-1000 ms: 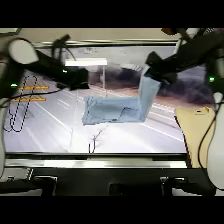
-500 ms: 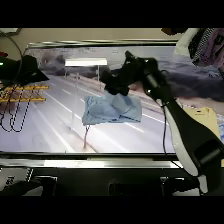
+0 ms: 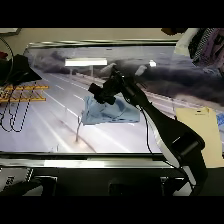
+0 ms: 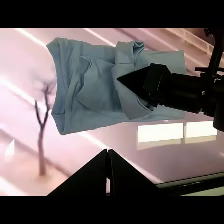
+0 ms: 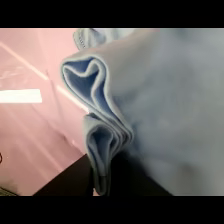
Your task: Fold the clothes and pants, and hang the long-sleeved shirts on hangers.
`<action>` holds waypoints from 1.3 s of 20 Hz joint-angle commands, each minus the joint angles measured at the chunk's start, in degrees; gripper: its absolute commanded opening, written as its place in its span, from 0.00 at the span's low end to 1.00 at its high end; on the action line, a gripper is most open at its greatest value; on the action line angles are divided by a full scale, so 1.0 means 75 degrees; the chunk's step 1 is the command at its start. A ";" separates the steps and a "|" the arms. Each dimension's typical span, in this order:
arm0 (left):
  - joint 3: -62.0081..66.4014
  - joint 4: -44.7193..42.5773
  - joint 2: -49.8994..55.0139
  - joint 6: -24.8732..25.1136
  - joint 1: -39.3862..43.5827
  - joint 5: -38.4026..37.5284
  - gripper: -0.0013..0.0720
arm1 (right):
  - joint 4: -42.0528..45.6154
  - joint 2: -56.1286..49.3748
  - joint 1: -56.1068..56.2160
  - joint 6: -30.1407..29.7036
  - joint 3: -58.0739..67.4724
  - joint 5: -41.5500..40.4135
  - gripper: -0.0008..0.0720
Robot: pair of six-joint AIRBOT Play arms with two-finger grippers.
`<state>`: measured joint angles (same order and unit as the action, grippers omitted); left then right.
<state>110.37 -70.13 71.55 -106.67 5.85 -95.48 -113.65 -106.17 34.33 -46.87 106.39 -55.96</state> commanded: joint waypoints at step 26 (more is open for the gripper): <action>-0.0009 -0.0003 -0.0108 0.0227 -0.0012 -0.0015 0.05 | -0.3040 0.0052 -0.5916 -0.6811 -0.2404 -0.2999 0.77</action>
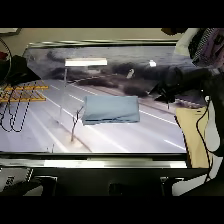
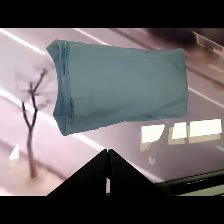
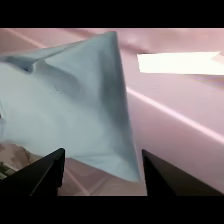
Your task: Fold the clothes and pants, and hang the long-sleeved shirts on hangers.
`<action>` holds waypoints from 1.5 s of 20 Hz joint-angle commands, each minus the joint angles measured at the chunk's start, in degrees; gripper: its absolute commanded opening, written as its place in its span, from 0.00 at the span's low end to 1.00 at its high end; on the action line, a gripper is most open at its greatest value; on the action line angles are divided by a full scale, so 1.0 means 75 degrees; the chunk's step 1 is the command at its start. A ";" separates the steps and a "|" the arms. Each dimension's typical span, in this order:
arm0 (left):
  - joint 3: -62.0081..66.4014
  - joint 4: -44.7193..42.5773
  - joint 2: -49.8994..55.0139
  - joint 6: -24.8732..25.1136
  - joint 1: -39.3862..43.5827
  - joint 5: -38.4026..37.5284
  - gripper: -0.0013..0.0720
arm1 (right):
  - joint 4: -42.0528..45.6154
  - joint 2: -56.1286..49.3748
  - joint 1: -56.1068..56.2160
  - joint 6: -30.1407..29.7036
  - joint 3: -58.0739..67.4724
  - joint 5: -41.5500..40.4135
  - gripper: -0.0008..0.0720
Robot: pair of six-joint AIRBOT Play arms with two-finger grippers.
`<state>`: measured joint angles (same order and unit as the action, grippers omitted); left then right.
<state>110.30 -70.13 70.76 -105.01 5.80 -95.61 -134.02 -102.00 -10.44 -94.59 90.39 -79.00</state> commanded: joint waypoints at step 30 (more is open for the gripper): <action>0.0000 -0.0003 0.0000 0.0006 -0.0006 0.0006 0.05 | -0.0248 -0.0329 -0.0720 0.2361 0.3005 0.0976 0.06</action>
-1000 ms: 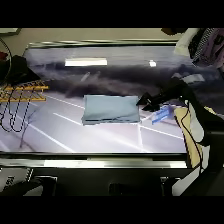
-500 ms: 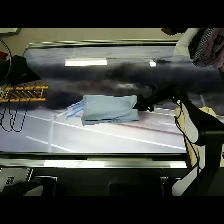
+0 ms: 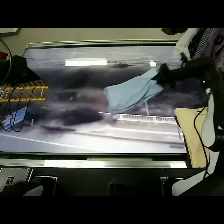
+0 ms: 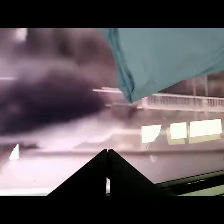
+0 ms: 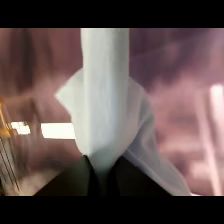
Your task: Fold the clothes and pants, and hang the long-sleeved shirts on hangers.
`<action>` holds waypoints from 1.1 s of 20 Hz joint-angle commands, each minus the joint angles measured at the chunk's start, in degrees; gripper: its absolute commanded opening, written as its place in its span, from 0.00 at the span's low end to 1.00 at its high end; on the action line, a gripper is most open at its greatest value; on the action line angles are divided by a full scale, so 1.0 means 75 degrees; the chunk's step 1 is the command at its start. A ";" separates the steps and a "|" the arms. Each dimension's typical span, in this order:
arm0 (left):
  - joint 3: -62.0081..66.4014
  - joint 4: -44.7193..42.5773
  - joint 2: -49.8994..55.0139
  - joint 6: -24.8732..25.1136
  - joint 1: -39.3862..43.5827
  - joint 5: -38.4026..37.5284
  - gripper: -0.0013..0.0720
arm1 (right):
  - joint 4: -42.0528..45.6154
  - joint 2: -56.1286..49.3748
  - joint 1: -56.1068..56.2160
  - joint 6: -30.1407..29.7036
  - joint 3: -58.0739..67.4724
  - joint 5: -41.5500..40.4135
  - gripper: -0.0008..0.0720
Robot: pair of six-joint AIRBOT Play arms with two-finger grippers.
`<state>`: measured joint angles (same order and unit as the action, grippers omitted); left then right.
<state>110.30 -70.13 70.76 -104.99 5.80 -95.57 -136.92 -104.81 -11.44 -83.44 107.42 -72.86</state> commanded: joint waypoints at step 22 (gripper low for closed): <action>-0.0254 -0.0286 0.0003 0.0000 0.0000 -0.0087 0.05 | 0.5327 0.2025 -0.2836 0.5441 0.1119 -0.2897 0.06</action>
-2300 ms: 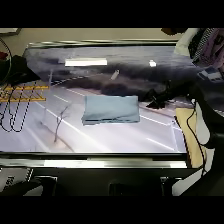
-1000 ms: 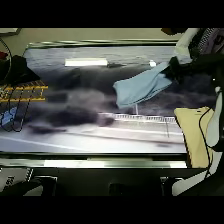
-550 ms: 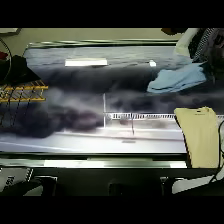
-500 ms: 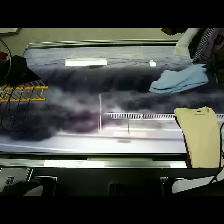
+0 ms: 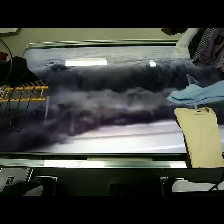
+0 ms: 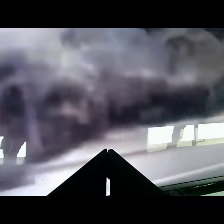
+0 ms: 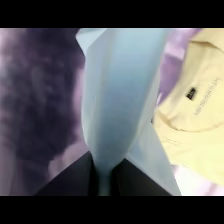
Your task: Fold the clothes and pants, and hang the long-sleeved shirts on hangers.
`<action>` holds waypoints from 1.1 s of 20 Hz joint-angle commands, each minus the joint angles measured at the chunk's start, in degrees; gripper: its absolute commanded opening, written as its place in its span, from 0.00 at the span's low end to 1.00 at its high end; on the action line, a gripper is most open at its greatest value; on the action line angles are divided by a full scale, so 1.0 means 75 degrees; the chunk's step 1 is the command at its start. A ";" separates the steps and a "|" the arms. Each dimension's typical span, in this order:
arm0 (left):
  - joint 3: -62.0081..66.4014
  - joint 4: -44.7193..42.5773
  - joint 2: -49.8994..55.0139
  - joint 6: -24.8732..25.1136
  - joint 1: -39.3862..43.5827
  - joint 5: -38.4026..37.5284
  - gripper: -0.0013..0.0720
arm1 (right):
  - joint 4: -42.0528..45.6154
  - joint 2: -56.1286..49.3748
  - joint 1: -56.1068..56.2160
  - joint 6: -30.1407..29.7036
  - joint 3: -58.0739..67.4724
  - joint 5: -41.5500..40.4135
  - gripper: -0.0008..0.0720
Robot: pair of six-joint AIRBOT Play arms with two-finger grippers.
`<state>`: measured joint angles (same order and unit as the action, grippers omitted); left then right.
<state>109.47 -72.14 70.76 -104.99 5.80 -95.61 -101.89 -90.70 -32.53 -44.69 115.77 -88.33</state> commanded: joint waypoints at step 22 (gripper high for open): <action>-0.0382 -0.0020 -0.0006 0.0000 -0.0003 -0.0350 0.05 | 0.3998 0.2419 -0.0006 -0.1166 -0.4803 -0.1594 0.06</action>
<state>106.63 -72.29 70.76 -104.99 5.80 -98.21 -77.36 -75.85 -32.58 -52.25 88.55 -102.21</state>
